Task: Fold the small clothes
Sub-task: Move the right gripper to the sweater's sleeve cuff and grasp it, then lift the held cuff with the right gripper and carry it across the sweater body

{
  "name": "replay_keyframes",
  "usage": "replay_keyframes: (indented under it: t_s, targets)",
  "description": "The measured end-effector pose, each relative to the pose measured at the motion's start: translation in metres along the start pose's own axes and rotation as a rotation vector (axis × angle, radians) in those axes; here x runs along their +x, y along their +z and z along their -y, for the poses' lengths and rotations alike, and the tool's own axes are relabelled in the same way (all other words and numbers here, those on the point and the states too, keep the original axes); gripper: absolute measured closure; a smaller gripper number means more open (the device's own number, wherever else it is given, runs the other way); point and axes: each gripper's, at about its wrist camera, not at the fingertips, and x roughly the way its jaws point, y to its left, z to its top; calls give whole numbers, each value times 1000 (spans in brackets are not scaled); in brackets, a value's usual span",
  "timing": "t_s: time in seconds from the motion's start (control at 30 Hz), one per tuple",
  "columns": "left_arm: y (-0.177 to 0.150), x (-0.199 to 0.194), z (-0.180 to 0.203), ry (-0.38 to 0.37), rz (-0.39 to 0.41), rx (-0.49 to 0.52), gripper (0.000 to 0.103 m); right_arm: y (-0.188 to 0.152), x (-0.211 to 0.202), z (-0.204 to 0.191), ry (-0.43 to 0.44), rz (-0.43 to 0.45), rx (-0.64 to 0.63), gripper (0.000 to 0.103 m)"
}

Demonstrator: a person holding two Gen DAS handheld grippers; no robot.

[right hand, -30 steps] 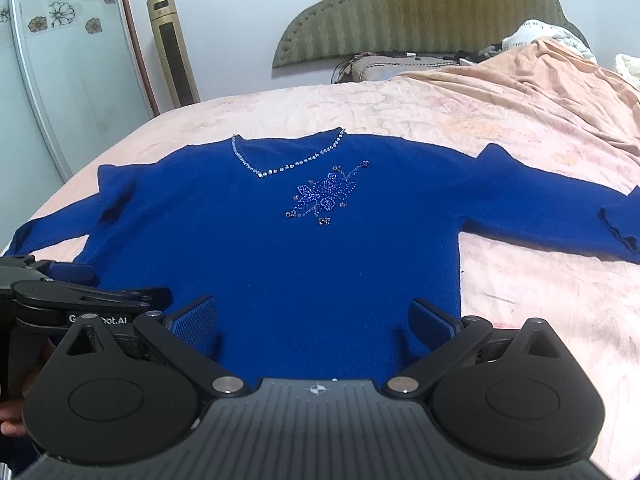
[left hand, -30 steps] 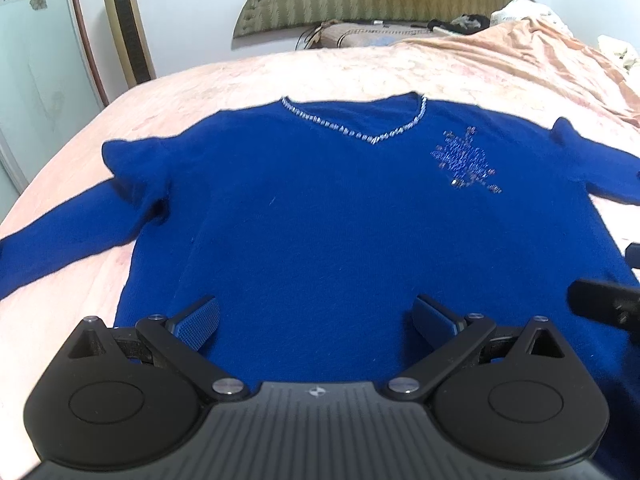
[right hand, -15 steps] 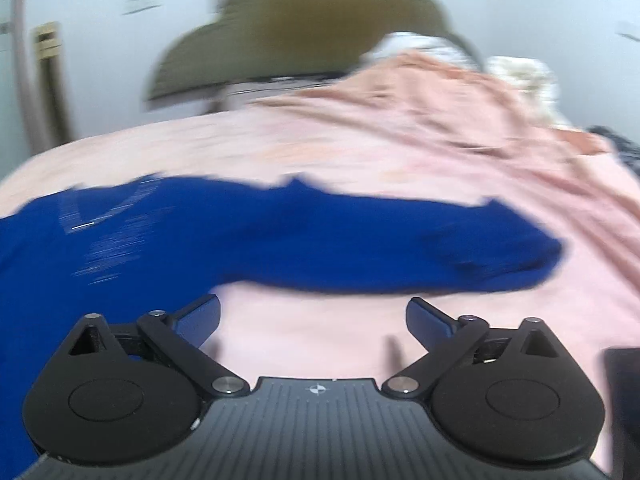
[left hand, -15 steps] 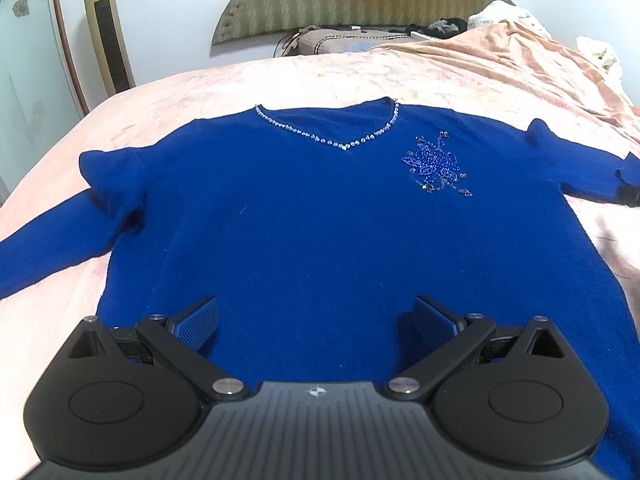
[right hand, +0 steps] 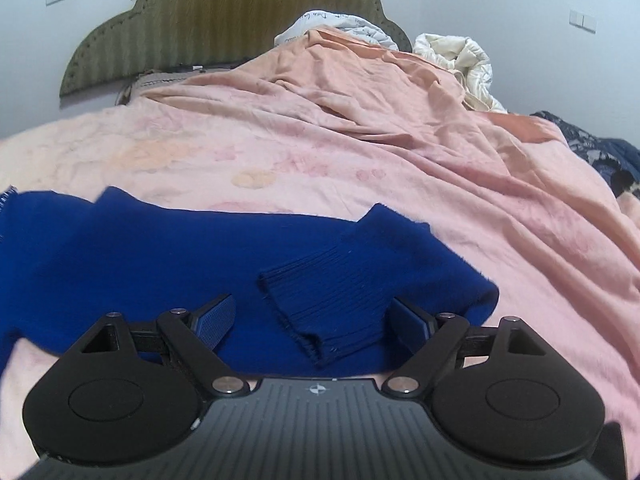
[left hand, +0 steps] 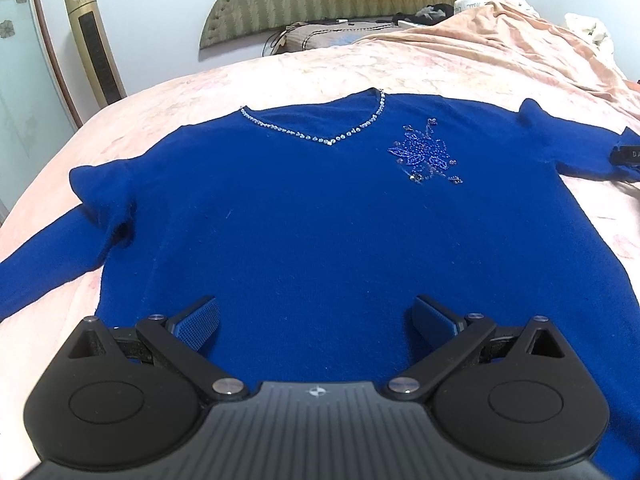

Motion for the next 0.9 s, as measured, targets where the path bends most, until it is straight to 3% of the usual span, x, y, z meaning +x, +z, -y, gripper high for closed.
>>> replay_keyframes:
  t_s: [0.1, 0.17, 0.33, 0.5, 0.9]
  targets:
    - [0, 2, -2, 2, -6, -5, 0, 2, 5, 12, -6, -2, 49, 33]
    - [-1, 3, -2, 0, -12, -6, 0, 2, 6, 18, -17, 5, 69, 57]
    - [-1, 4, -2, 0, -11, -6, 0, 5, 5, 35, -57, 19, 128, 95]
    - [-1, 3, -8, 38, 3, -7, 0, 12, -1, 78, -34, 46, 308, 97]
    - [-2, 5, -21, 53, -5, -47, 0, 42, -34, 177, -112, 178, 555, 97]
